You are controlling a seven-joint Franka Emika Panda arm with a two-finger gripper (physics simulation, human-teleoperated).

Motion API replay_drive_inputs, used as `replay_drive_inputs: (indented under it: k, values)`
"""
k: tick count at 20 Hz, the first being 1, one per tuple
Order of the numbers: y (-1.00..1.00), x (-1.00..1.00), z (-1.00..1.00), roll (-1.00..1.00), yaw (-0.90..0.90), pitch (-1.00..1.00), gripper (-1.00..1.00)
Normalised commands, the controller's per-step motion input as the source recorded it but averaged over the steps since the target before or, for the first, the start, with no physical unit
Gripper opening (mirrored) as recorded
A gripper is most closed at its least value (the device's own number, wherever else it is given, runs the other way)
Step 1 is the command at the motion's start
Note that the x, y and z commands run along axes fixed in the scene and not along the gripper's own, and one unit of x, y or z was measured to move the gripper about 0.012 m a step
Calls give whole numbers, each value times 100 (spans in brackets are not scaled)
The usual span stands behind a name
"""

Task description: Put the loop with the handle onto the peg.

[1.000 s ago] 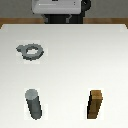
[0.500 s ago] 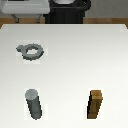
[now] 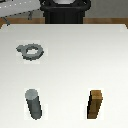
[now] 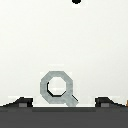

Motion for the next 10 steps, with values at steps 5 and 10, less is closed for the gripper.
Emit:
replay_drive_inputs:
  k: [5, 10]
  values:
    - [0, 0, 0, 0, 94, 0, 100]
    - [-20, 0, 0, 0, 56, 0, 100]
